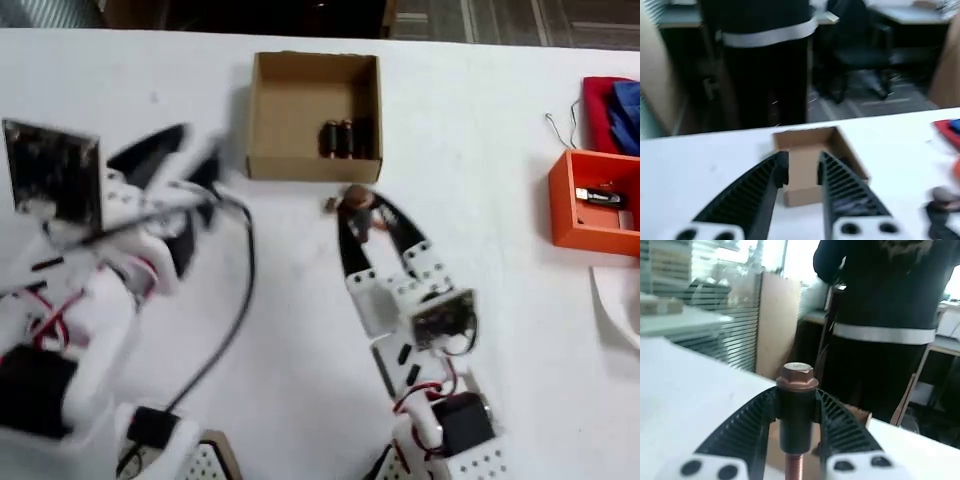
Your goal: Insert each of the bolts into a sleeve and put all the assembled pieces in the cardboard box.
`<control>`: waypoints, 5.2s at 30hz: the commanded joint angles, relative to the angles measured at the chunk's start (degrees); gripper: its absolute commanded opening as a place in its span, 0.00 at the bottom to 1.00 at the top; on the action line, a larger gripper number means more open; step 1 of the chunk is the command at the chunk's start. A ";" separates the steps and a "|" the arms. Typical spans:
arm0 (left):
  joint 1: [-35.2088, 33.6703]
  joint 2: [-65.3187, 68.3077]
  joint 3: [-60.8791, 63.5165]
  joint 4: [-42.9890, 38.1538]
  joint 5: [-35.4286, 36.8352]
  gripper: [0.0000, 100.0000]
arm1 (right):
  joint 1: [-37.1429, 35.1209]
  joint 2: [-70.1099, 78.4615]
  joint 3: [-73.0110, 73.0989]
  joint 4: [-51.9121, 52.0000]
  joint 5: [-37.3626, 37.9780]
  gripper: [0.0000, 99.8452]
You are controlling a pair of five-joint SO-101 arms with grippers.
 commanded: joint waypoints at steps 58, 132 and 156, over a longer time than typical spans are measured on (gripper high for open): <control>-45.19 -0.18 69.93 -26.20 -31.30 0.05 | 5.14 167.16 -156.75 36.97 -18.99 0.02; -45.19 -0.18 69.93 -26.20 -31.30 0.05 | 4.26 170.95 -154.90 39.25 -19.43 0.02; -45.19 -0.18 69.93 -26.20 -31.30 0.05 | 4.00 172.09 -155.60 40.22 -19.08 0.12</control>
